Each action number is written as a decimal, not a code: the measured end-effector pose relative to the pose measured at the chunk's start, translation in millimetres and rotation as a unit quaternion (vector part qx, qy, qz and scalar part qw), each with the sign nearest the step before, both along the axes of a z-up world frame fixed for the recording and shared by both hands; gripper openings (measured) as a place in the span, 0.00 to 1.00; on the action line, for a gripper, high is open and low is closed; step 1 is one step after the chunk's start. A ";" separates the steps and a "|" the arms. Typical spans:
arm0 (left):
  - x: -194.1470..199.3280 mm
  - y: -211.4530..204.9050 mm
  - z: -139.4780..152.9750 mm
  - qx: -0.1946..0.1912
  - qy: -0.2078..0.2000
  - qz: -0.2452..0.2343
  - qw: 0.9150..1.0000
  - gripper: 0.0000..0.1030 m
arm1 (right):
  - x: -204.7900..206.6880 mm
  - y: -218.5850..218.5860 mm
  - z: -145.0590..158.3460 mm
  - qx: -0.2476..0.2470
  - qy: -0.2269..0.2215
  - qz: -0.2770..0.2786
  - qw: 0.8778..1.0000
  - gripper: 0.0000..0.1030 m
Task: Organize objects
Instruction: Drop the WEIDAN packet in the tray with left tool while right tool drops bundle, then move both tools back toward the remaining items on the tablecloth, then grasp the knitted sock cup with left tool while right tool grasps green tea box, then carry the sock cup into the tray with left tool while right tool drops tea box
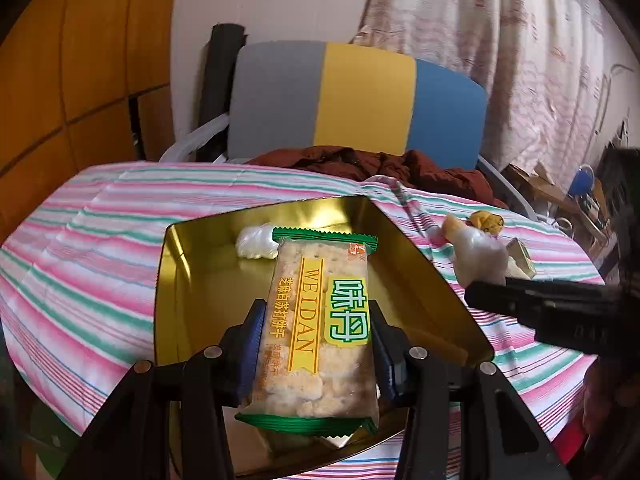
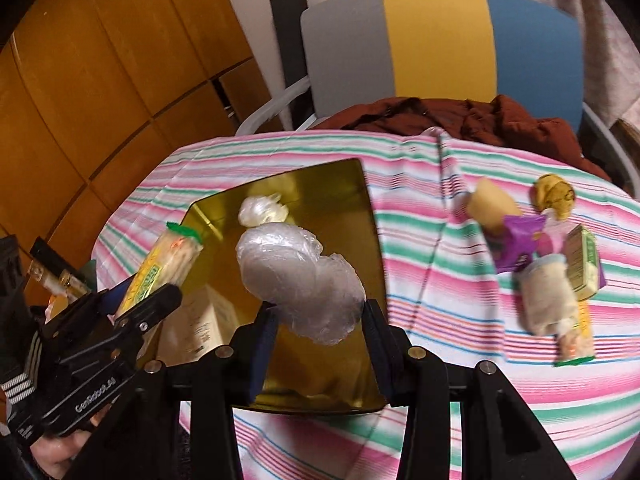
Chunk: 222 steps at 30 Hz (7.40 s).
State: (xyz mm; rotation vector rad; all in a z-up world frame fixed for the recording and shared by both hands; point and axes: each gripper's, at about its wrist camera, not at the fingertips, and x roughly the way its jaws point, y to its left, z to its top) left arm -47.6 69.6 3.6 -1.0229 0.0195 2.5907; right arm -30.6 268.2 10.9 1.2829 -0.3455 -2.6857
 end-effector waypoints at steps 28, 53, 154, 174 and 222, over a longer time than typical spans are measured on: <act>-56.1 -67.8 -4.4 0.039 -0.038 0.113 0.992 0.66 | -32.0 -60.6 -16.1 -0.024 -0.011 0.064 0.998 0.65; -16.2 -40.4 3.1 0.002 -0.014 0.085 0.996 0.66 | 0.3 -35.0 8.8 0.042 0.038 -0.015 0.998 1.00; -48.8 310.9 -97.9 0.058 -0.176 -0.199 0.962 0.59 | -2.6 306.1 -81.4 0.061 -0.164 -0.309 0.935 0.30; -7.9 277.5 -49.1 0.013 -0.101 -0.215 0.971 0.56 | 4.5 310.1 -67.5 0.042 -0.115 -0.323 0.938 0.30; -67.9 -42.4 -2.7 0.023 -0.038 0.091 0.995 0.60 | -54.1 -9.3 19.2 -0.006 0.028 0.019 0.999 0.36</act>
